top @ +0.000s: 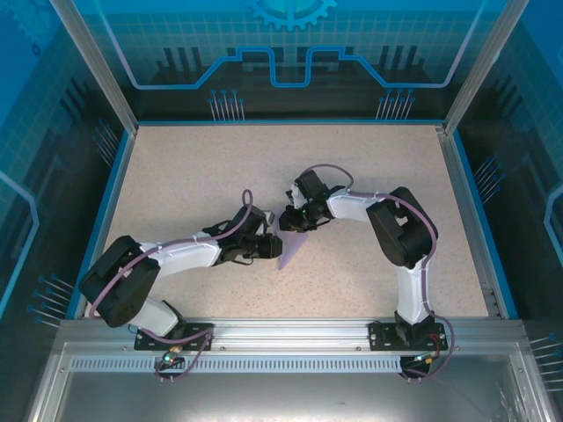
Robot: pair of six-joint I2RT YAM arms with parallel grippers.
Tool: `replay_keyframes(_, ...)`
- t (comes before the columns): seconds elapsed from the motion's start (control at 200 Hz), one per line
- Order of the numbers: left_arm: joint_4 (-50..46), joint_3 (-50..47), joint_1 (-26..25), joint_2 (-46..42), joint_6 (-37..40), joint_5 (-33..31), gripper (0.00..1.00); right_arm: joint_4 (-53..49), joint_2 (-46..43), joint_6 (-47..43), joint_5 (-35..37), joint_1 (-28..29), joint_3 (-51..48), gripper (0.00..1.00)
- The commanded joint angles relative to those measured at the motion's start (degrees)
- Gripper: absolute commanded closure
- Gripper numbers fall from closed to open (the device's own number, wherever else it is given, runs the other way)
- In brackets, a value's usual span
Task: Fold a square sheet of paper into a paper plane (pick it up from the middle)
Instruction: Fourth fold the wing at the center of the table.
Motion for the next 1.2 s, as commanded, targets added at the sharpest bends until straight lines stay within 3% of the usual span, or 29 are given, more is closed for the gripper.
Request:
replay_keyframes(0.0,-2.37,3.54,-0.21,1.69,2.39,-1.13,0.7,-3.93,1.5,-1.36,1.19,0.23,0.65,0.81)
replay_keyframes(0.405,-4.47,8.87,-0.18,9.57,6.39,-4.43,0.79,-3.34,1.61,-1.55,0.18,0.23,0.41,0.81)
replay_keyframes(0.775,-4.09,7.46,-0.25,12.12,6.83,-4.41,0.86,-1.25,1.31,-1.09,-1.92,0.04,-0.11,0.81)
replay_keyframes(1.195,-2.58,4.45,-0.82,13.24,6.99,-5.15,0.88,2.27,0.32,1.15,-5.1,-0.56,-1.15,0.81)
